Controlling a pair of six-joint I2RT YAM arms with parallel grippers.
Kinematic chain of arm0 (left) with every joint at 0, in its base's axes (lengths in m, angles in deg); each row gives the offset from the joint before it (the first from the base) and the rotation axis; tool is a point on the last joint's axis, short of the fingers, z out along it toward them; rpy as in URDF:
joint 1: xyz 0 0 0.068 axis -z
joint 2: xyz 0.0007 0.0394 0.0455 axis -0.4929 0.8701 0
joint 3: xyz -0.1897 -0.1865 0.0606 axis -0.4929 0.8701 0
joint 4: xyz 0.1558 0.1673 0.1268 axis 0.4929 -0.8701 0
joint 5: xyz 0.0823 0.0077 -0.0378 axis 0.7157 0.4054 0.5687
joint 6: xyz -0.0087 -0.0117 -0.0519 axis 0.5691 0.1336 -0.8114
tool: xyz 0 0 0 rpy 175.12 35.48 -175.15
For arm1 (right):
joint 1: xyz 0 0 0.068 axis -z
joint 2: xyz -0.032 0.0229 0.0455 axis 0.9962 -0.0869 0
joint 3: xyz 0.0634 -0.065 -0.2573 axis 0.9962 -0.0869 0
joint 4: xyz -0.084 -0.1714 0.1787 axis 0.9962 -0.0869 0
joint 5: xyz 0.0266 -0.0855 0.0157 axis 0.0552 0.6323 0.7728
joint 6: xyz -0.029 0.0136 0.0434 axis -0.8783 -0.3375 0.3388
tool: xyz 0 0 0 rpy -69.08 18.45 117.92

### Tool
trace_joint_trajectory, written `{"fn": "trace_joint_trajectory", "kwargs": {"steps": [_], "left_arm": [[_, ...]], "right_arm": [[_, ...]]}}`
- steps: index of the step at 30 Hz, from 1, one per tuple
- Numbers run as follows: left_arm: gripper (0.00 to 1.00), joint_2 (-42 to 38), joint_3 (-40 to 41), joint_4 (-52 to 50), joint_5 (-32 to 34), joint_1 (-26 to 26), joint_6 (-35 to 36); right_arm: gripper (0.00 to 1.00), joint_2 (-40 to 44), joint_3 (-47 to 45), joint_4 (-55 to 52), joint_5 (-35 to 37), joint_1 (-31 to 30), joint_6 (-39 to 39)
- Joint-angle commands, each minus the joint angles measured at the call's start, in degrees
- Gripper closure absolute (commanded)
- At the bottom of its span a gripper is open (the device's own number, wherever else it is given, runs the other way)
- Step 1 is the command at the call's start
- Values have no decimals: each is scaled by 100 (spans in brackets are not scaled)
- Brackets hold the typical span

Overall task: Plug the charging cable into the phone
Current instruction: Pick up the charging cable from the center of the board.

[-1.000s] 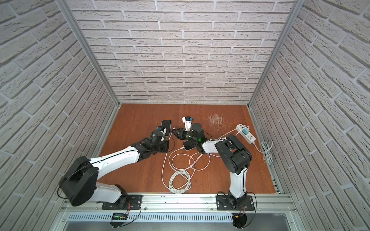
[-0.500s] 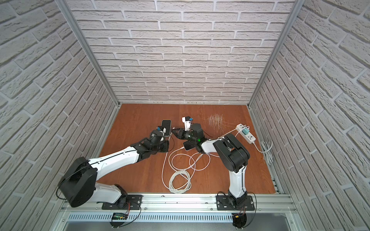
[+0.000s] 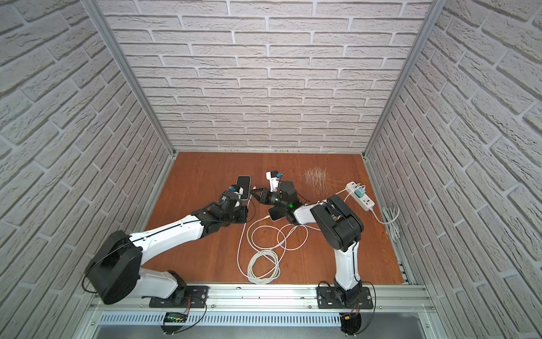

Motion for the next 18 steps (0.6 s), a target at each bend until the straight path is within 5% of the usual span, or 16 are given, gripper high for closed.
{"fn": "trace_joint_trajectory", "kwargs": {"steps": [1,12,18], "left_arm": [[100,3,31,250,-44,35,-37],[100,-14,32,252,-44,38,-54],[100,-32,44,263,-46,39,-53]], "right_arm": [[82,5,104,406,-131,-60,40],[92,6,62,494,-197,-76,24],[87,5,56,521,-215,-87,15]]}}
